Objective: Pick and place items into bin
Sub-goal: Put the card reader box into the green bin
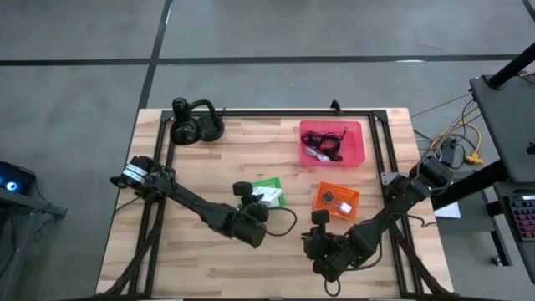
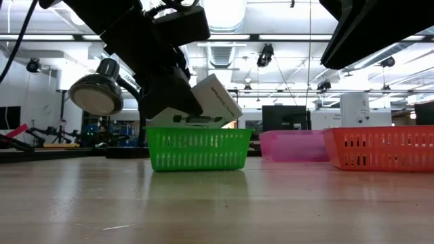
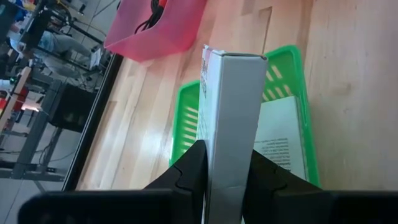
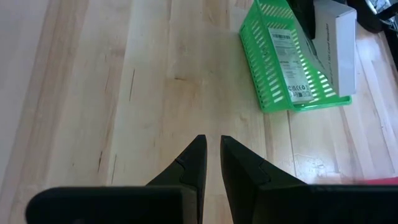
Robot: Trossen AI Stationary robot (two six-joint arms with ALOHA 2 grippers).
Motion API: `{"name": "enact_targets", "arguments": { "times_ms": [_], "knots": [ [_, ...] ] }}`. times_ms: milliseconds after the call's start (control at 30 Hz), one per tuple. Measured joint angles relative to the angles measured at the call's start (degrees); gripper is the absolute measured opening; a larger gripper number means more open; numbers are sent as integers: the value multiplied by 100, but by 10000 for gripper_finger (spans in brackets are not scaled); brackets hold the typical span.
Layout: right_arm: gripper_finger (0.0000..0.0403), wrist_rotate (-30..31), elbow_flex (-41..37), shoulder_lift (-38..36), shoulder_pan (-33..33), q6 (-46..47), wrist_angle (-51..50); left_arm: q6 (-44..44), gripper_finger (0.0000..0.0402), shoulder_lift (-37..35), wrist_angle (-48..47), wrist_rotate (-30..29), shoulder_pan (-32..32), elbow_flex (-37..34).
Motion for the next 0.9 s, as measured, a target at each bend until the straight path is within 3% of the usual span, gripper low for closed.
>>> {"name": "enact_targets", "arguments": {
  "times_ms": [167,567,900],
  "knots": [
    [36,0,0,0,0,0,1,102,71,0,0,0,0,0],
    [36,0,0,0,0,0,2,298,157,0,-11,-4,37,0],
    [36,0,0,0,0,0,2,887,189,-9,-16,-28,35,85]
  ]
}}
